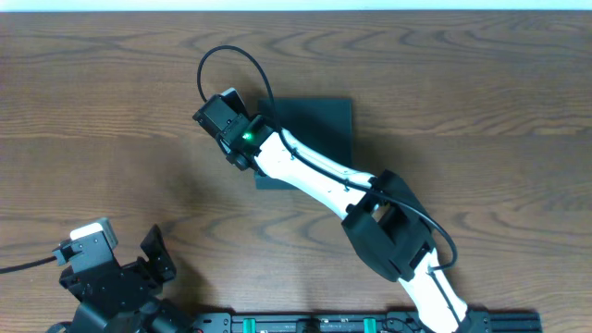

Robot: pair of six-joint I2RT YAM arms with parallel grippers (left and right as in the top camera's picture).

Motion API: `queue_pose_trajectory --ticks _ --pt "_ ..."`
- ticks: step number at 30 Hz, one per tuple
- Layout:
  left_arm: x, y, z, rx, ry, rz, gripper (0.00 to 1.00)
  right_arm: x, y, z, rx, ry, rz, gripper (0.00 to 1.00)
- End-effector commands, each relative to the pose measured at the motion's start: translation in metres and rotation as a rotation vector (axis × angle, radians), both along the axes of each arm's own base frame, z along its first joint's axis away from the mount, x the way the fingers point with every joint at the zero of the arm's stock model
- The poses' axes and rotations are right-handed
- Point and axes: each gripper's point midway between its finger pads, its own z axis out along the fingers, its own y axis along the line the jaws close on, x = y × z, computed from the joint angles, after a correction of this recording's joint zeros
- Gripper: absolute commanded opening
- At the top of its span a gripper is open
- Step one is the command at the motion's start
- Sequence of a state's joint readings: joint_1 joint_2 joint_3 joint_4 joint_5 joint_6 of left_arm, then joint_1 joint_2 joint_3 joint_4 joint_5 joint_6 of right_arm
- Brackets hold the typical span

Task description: Pack container

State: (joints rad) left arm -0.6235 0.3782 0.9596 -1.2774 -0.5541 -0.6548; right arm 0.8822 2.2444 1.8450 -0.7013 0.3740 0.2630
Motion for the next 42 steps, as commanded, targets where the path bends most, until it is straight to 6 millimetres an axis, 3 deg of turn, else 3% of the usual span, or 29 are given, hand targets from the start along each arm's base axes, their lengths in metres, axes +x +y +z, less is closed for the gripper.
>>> queue_pose_trajectory --ticks 1,4,7,15,24,29,35,38,42 --pt "0.0 0.003 0.001 0.002 -0.007 0.016 0.95 -0.008 0.006 0.063 0.074 -0.081 0.003 0.01" --pt "0.0 0.003 0.001 0.002 -0.007 0.016 0.95 -0.016 -0.007 0.093 0.056 -0.115 -0.01 0.02" --pt "0.0 0.003 0.001 0.002 -0.007 0.016 0.95 -0.026 -0.026 0.107 0.009 -0.121 -0.049 0.02" --pt "0.0 0.003 0.001 0.002 -0.007 0.016 0.95 -0.058 -0.06 0.093 -0.11 -0.03 -0.106 0.01" --pt "0.0 0.003 0.001 0.002 -0.007 0.016 0.95 -0.089 -0.092 0.097 0.012 0.102 -0.101 0.01" --pt "0.0 0.003 0.001 0.002 -0.007 0.016 0.95 -0.118 -0.115 0.079 0.07 0.198 -0.063 0.01" --pt "0.0 0.003 0.001 0.002 -0.007 0.016 0.95 -0.177 -0.129 0.055 0.179 0.383 -0.004 0.01" --pt "0.0 0.003 0.001 0.002 -0.007 0.016 0.95 -0.185 -0.143 0.036 0.163 0.406 -0.069 0.02" --pt "0.0 0.003 0.001 0.002 -0.007 0.016 0.95 -0.174 -0.14 0.005 0.216 0.359 -0.072 0.02"
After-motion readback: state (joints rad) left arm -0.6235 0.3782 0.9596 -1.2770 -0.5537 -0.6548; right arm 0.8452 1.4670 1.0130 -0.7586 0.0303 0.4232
